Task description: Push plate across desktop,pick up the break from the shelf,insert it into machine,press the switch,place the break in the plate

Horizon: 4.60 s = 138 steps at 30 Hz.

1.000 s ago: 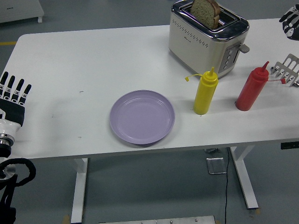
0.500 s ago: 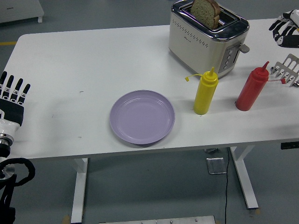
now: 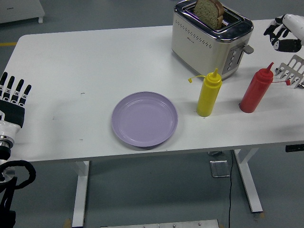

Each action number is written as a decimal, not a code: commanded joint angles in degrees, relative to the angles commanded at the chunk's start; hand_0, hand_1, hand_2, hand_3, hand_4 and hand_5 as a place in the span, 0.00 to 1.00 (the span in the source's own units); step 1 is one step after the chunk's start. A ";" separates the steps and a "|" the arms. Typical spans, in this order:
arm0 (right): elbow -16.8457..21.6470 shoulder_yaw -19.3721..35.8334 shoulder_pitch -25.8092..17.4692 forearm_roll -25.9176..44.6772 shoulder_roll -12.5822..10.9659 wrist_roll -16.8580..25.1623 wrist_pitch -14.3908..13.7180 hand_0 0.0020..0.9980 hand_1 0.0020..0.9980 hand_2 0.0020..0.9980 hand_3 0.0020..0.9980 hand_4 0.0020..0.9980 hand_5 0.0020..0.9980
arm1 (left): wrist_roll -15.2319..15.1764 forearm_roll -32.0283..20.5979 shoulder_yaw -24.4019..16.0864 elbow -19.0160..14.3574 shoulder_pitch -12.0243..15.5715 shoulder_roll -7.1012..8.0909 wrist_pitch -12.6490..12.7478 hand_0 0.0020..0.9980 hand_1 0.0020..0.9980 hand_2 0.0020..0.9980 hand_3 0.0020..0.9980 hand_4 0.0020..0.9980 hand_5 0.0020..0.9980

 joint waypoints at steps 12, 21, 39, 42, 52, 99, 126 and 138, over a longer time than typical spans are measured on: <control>-0.27 -1.26 0.35 -0.62 0.86 -0.57 2.39 0.49 0.52 0.62 0.61 0.34 0.10 | 0.03 -0.09 0.01 -0.05 -0.03 -0.01 0.06 0.83 0.88 0.95 0.84 0.62 1.00; -0.30 -1.84 0.89 -1.08 1.44 -0.63 2.99 0.50 0.52 0.61 0.59 0.31 0.07 | 0.04 -0.06 -0.15 -0.10 -0.27 0.02 0.04 0.83 0.87 0.95 0.83 0.62 1.00; -0.85 0.25 0.33 -1.52 0.90 -2.90 2.97 0.53 0.54 0.64 0.73 0.34 0.10 | 0.01 -0.01 -0.05 -0.10 -0.23 0.10 0.00 0.83 0.87 0.95 0.83 0.62 1.00; -0.98 0.48 0.16 -1.44 0.71 -3.60 3.46 0.53 0.54 0.64 0.73 0.34 0.10 | 0.02 -0.01 0.05 -0.11 -0.22 0.10 -0.02 0.83 0.87 0.95 0.83 0.62 1.00; -0.39 0.24 -0.41 -0.41 -0.02 -3.09 5.98 0.52 0.53 0.61 0.73 0.34 0.11 | -0.02 -0.01 0.15 -0.13 -0.16 0.10 -0.05 0.83 0.87 0.95 0.83 0.62 1.00; 0.84 -4.76 1.54 0.48 2.42 -0.51 6.50 0.53 0.53 0.60 0.57 0.37 0.15 | -0.03 0.01 -0.22 0.00 -0.15 0.12 -0.02 0.83 0.87 0.95 0.83 0.62 1.00; -3.58 -8.78 3.10 -0.11 5.10 -0.17 6.42 0.53 0.53 0.60 0.56 0.35 0.15 | -0.02 0.02 -0.10 0.13 -0.23 0.11 0.00 0.82 0.87 0.94 0.83 0.62 1.00; -3.16 -6.41 3.02 -0.44 4.71 -0.16 6.21 0.52 0.53 0.60 0.56 0.33 0.13 | -0.06 0.02 0.03 0.21 -0.15 0.10 0.03 0.82 0.87 0.95 0.83 0.62 1.00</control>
